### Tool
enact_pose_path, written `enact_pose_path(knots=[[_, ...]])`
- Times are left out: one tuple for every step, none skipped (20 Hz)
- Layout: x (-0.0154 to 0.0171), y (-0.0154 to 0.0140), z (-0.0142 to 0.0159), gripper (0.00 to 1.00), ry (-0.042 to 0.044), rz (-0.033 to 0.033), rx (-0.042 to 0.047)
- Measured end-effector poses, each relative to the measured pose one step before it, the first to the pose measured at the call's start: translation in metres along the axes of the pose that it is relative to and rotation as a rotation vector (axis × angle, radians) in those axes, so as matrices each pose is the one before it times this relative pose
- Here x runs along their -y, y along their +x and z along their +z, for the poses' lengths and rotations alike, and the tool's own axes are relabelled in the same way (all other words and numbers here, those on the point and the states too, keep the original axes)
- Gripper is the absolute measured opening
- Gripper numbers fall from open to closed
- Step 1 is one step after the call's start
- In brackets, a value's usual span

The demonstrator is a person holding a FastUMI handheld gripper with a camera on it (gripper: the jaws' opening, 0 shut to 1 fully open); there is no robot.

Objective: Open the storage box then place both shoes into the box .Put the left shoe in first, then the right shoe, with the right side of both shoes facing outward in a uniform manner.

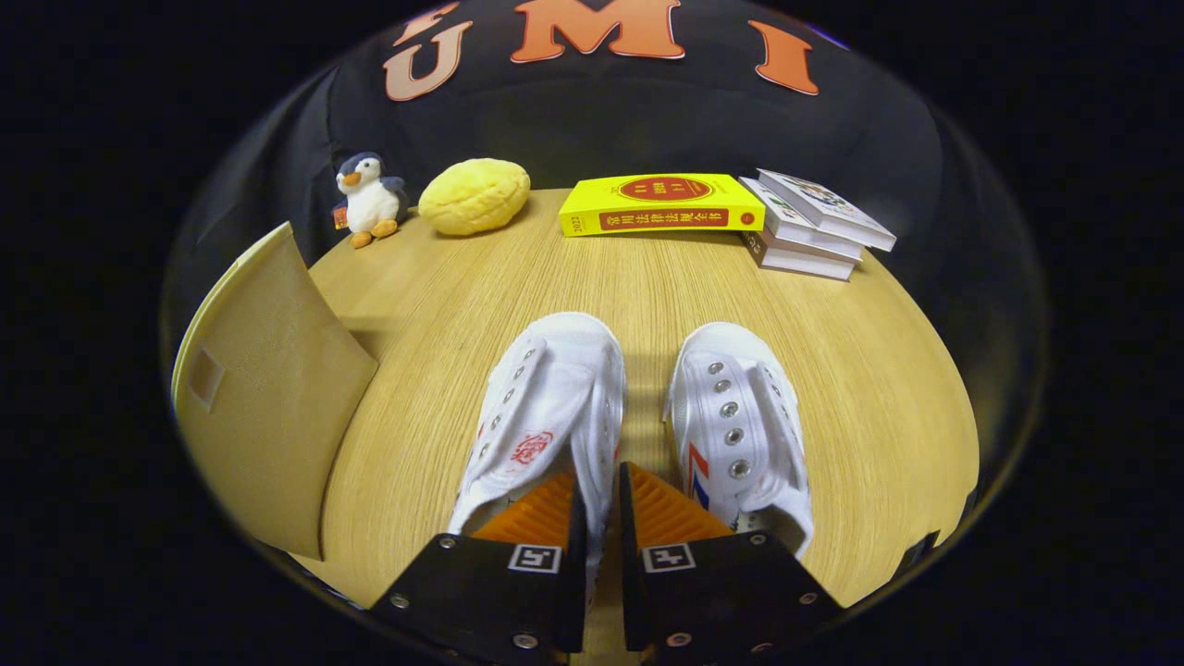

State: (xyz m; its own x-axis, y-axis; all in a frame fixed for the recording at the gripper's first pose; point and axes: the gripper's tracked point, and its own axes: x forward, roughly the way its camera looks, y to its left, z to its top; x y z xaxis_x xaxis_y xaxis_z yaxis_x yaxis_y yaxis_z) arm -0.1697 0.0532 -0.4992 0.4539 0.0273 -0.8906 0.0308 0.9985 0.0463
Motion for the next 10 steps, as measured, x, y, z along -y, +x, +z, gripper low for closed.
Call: enact_pose_path(knots=[[0.00109,0.00382,0.00331,0.14,0.00856,-0.00633,0.01250],[0.00055,0.00275,0.00056,0.11,0.01029,-0.00858,0.00064],[0.00084,0.00005,-0.00059,0.09,0.01322,-0.00686,0.00022],[-0.00210,-0.00081,0.00113,0.08,0.01411,0.00682,0.00363],[-0.00078,-0.00006,0.00178,0.05,0.00710,0.00689,0.00301],[-0.00087,-0.00116,0.00115,0.02,0.01090,0.00917,-0.00285],[-0.00164,-0.00247,0.00263,0.01,0.01697,0.00900,-0.00303],[-0.00101,-0.00248,0.00319,0.01,0.01722,0.00958,-0.00090],[-0.00174,-0.00271,0.00423,0.01,0.01768,0.00576,-0.00060],[-0.00282,-0.00384,0.00241,0.01,0.01387,0.01361,-0.00626]])
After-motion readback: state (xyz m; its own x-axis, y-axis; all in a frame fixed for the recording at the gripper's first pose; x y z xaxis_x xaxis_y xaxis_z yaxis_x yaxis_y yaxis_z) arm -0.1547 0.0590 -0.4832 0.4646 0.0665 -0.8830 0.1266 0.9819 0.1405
